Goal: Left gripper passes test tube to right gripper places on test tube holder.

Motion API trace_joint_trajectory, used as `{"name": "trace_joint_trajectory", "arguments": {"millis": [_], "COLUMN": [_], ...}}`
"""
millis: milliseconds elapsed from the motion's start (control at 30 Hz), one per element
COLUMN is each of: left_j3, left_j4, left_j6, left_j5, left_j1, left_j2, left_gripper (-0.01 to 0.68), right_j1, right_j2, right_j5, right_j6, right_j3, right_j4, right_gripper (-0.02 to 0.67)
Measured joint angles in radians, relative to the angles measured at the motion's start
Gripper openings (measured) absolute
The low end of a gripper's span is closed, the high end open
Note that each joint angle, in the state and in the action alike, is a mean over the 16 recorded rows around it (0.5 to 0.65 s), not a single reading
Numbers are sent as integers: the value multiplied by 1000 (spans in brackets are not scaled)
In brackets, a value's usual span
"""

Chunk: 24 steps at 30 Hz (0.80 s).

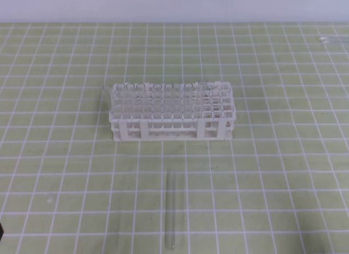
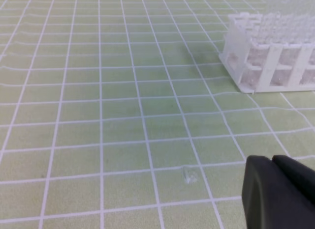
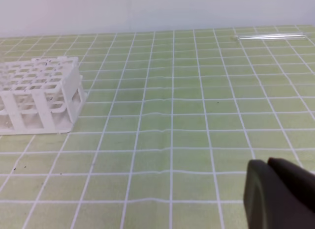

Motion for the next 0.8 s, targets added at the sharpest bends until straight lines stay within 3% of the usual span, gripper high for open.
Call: {"name": "trace_joint_trajectory", "arguments": {"millis": [500, 800], "left_j3": [-8, -6], "left_j4": [-6, -135], "left_j6": [-4, -55], "left_j5": [-9, -151], "left_j1": [0, 0], "left_j2": [13, 11], "left_gripper": [1, 1], "right_j1": [0, 0], "right_j2": [0, 0], "right_j5": [0, -59], "right_j6": [0, 0], "right_j3": [0, 0], "right_j4": [0, 31], "right_gripper": [-16, -16]}}
